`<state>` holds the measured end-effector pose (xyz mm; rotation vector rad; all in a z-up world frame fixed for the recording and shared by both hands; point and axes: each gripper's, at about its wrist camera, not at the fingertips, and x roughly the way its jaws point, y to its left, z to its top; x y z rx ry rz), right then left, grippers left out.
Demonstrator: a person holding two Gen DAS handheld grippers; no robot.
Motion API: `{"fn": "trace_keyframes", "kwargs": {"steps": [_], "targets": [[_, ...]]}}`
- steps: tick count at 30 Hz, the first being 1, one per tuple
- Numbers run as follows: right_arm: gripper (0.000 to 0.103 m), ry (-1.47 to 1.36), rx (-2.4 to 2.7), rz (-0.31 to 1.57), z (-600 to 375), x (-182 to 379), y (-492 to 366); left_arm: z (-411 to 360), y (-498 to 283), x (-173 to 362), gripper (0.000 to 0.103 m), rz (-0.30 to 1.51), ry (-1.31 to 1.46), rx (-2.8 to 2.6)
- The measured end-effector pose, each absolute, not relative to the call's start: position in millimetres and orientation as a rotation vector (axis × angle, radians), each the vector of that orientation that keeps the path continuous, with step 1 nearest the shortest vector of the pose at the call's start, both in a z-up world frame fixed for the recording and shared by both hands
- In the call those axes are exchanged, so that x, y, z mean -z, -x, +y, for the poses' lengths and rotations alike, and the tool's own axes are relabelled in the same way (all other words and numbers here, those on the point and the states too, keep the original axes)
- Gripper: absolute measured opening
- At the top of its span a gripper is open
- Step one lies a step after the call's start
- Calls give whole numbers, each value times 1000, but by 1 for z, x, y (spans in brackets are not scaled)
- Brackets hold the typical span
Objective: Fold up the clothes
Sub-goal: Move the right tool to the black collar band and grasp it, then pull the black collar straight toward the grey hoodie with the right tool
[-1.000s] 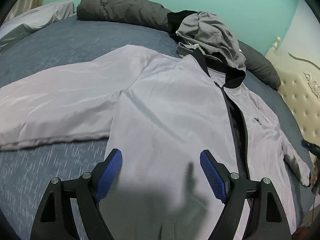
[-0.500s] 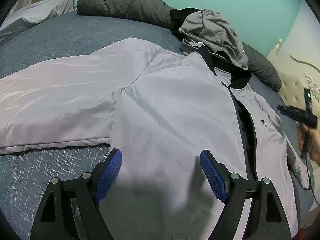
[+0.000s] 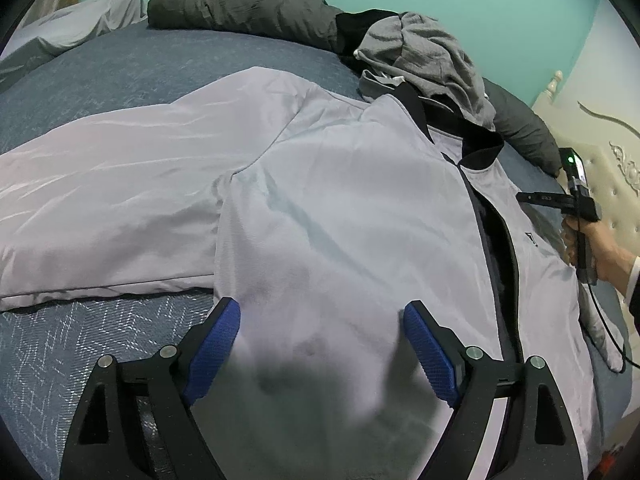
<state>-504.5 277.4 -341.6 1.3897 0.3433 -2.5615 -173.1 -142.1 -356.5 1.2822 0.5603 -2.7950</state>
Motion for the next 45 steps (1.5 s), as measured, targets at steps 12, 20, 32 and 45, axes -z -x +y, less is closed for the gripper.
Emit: {"fn": "trace_keyframes", "kwargs": {"steps": [12,20,32,45], "targets": [[2,-1394,2751,357,279,346,524,-143,172,357,88,569,-1278,2802],[10,-1139,2735,223,247,298,498,-145,169,356,88,598,-1274,2806],[10,-1197,2544,300,161,317,522,-150,169,356,88,636,-1274,2810],[10,-1144,2630,197,132,293,515,-162,163,349,89,703,-1246,2802]]}}
